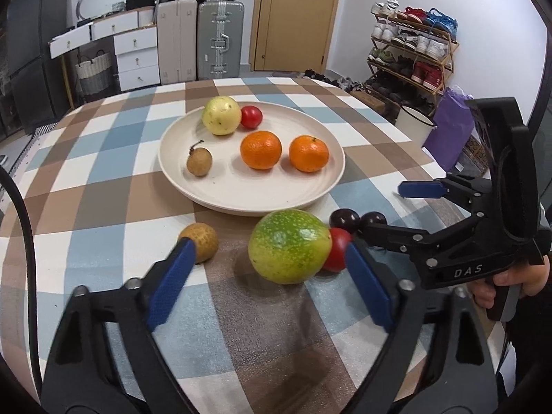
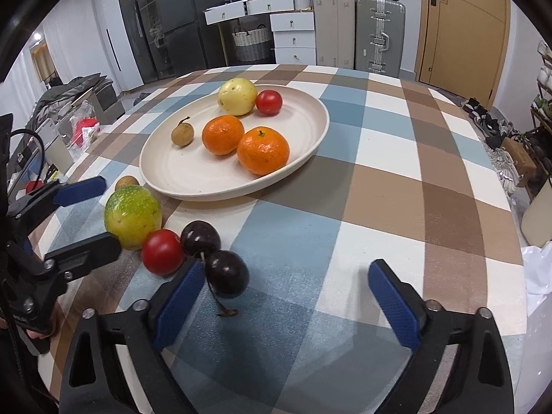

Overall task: Organize fruits
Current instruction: 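Grasp the green pomelo with the left gripper while the right gripper approaches the dark cherries, then close the right gripper on a dark cherry while the left gripper lifts the pomelo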

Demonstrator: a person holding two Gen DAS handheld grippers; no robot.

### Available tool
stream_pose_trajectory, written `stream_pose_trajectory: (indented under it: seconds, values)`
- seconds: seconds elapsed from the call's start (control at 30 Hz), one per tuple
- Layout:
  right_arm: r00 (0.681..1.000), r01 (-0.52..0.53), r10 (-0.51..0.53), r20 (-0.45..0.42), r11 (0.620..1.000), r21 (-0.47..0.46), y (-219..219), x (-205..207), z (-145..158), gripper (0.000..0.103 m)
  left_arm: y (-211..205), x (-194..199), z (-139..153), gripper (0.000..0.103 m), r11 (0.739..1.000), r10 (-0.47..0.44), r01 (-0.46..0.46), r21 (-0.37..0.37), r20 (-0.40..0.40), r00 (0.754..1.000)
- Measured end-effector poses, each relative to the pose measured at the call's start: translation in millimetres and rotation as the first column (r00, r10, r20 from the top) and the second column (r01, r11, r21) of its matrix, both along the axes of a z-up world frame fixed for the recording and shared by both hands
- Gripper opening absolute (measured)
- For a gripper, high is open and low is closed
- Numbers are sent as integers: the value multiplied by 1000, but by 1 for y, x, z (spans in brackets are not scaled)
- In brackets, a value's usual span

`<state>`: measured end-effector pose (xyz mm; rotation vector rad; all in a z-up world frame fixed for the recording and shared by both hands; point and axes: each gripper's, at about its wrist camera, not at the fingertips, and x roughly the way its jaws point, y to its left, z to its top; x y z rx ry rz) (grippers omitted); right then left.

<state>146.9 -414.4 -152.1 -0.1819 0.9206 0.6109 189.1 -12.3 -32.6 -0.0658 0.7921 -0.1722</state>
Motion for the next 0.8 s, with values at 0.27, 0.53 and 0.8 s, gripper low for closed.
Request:
stream_pose_trajectory:
  seconds: [0.27,0.53,0.8]
  values:
    - [999,-34,34,-12,999,19,6,-2,2,77,-1,2,-3,48,998,-43,42,-53,-21,999]
    - [998,-54,54,-14,998,25,7,-7,3,69,-3,-3,1,47,997,-52,53,-49,8,999]
    - [996,-83,85,-26,996,43,9,-12,5,53,-1,-6,4,46,998,-45,46,-53,23,999]
